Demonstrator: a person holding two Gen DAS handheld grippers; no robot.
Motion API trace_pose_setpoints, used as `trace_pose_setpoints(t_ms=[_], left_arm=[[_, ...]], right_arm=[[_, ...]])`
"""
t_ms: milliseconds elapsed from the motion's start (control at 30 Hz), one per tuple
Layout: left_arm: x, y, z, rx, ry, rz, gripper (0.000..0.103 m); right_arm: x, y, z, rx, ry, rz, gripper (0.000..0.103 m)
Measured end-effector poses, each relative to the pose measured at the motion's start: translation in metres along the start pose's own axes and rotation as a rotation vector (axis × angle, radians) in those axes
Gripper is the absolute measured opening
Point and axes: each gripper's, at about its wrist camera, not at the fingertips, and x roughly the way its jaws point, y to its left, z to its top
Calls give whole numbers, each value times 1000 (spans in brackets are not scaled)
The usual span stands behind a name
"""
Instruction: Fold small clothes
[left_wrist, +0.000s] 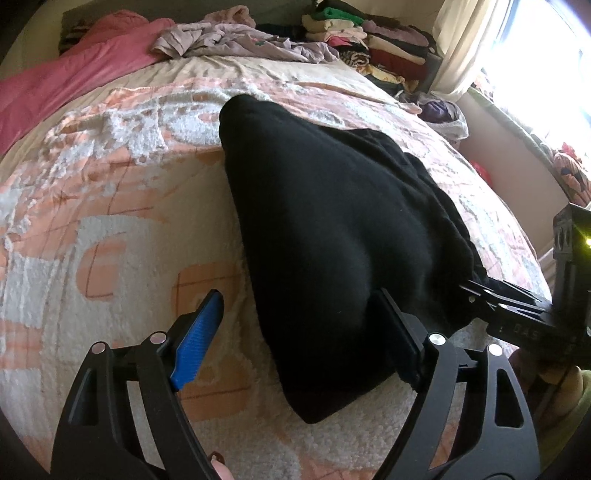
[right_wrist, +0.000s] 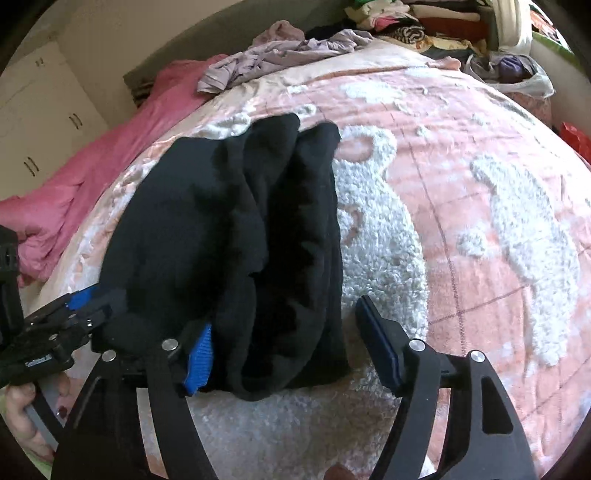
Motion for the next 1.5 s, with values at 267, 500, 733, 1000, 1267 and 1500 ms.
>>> trace_pose_setpoints(t_ms=[267, 500, 733, 1000, 1267, 1500], left_arm=[[-7, 1, -3, -4, -5, -4, 75], [-27, -1, -7, 11, -41, 5, 81], [-50, -4, -14, 21, -76, 9, 91], [-80, -13, -31, 64, -118, 35, 94], [-106, -14, -59, 71, -148, 60, 94], [-118, -10, -90, 51, -145, 72, 94]], right_arm=[[-25, 2, -8, 13, -75, 16, 75], [-60, 5, -15, 15, -168, 9, 92], [-95, 20, -23, -33, -257, 18, 99], [-133, 39, -37, -87, -300, 37, 99], [-172, 55, -54, -159, -345, 31, 99], [-176, 66, -87, -175, -307, -15, 99]])
